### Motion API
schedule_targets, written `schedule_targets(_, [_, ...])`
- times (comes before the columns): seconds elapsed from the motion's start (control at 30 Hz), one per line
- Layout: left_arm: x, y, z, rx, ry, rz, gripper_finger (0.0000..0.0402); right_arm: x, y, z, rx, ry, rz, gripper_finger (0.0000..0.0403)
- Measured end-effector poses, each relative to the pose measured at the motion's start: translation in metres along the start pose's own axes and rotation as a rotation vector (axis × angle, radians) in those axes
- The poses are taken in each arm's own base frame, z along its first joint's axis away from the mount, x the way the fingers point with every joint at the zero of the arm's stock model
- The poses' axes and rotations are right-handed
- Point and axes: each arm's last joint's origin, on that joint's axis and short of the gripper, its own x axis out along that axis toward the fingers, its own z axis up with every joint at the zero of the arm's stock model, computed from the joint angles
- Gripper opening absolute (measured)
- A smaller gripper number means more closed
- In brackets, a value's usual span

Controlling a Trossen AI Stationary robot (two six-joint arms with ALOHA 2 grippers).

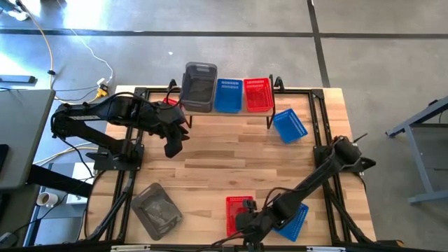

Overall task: Stack baskets on shelf by color
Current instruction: Stack the bottom red bin on top of the red bin on the shelf

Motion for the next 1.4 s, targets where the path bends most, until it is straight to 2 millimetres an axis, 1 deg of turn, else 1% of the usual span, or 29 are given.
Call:
schedule_targets(0.27, [0.000, 0.000, 0.000, 0.001, 0.000, 0.000, 0.0099, 0.019, -0.002, -0.010, -0.002, 0.080, 0.025, 0.0156])
schedule_targets(0.5, [0.000, 0.000, 0.000, 0.003, 0.000, 0.000, 0.0099, 0.026, -0.002, -0.014, -0.007, 0.100, 0.021, 0.0156])
schedule_targets(0.7, [0.000, 0.000, 0.000, 0.003, -0.006, 0.016, 0.0099, 0.042, -0.006, -0.022, -0.006, 0.145, 0.012, 0.0156])
schedule_targets(0.83, [0.000, 0.001, 0.000, 0.003, -0.008, 0.022, 0.0099, 0.046, -0.007, -0.025, 0.023, 0.155, -0.004, 0.0153])
schedule_targets(0.9, [0.000, 0.001, 0.000, 0.003, -0.008, 0.022, 0.0099, 0.048, -0.010, -0.026, 0.039, 0.170, -0.019, 0.0141])
schedule_targets(0.97, [0.000, 0.001, 0.000, 0.003, -0.008, 0.022, 0.0099, 0.048, -0.011, -0.026, 0.046, 0.176, -0.021, 0.0117])
schedule_targets(1.03, [0.000, 0.001, 0.000, 0.003, -0.008, 0.022, 0.0099, 0.047, -0.010, -0.026, 0.047, 0.184, -0.010, 0.0080])
schedule_targets(1.1, [0.000, 0.001, 0.000, 0.003, -0.008, 0.022, 0.0099, 0.047, -0.010, -0.026, 0.048, 0.193, 0.002, 0.0034])
schedule_targets(1.13, [0.000, 0.001, 0.000, 0.003, -0.008, 0.022, 0.0099, 0.047, -0.010, -0.026, 0.047, 0.194, 0.002, 0.0020])
schedule_targets(1.17, [0.000, 0.001, 0.000, 0.003, -0.008, 0.022, 0.0099, 0.046, -0.010, -0.026, 0.045, 0.192, 0.002, 0.0012])
schedule_targets(1.3, [0.000, 0.001, 0.000, 0.003, -0.008, 0.023, 0.0099, 0.041, -0.009, -0.023, 0.076, 0.175, -0.005, 0.0020])
schedule_targets(1.4, [0.000, 0.001, 0.000, 0.003, -0.009, 0.025, 0.0099, 0.033, -0.008, -0.019, 0.095, 0.146, -0.019, 0.0005])
